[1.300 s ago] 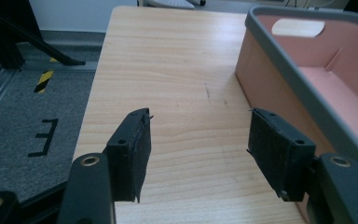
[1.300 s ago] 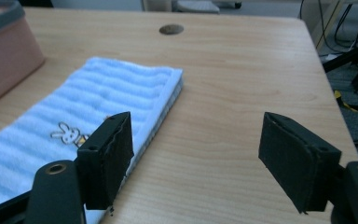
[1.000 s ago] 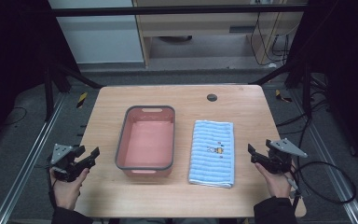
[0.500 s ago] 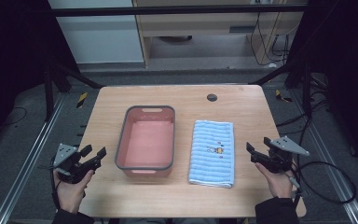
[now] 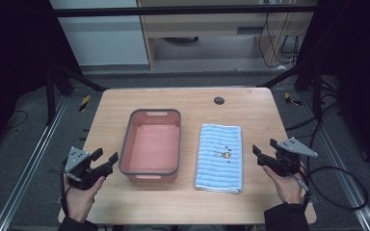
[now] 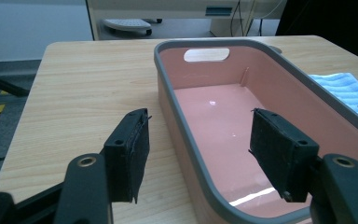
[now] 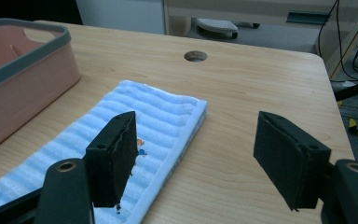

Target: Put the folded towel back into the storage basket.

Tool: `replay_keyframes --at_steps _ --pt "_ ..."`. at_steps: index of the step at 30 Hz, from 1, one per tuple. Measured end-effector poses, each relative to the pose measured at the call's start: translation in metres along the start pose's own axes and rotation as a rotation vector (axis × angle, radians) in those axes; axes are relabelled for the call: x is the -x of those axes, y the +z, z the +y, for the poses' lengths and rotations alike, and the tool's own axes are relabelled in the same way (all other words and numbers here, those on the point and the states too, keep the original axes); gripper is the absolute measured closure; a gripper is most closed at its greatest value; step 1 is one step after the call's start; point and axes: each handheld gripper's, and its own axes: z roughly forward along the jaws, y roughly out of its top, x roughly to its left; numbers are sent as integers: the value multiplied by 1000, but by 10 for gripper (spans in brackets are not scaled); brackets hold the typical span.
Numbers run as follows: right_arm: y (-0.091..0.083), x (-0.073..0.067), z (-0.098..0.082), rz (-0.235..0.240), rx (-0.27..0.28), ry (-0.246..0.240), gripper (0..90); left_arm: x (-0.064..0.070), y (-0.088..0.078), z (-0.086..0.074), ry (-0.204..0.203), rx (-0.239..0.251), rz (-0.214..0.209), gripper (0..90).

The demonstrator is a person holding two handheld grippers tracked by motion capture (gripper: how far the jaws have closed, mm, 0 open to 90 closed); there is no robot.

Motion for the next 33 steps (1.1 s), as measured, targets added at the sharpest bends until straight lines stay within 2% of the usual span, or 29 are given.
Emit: replay_keyframes --at_steps 6,12,17,23,29,33 --pt "-1 0 8 20 22 -2 323 12 3 3 22 6 -23 372" --pt "1 -2 13 32 22 -13 327 26 7 5 42 4 -41 377" --pt "4 -5 21 47 24 -20 335 41 13 11 56 11 -76 382" --pt "5 -8 33 49 41 -22 353 53 18 13 68 4 -103 389" --pt "9 -12 40 49 24 -48 355 65 23 18 72 7 -128 401" --pt "11 -11 42 48 26 -40 351 76 28 20 88 2 -143 403"
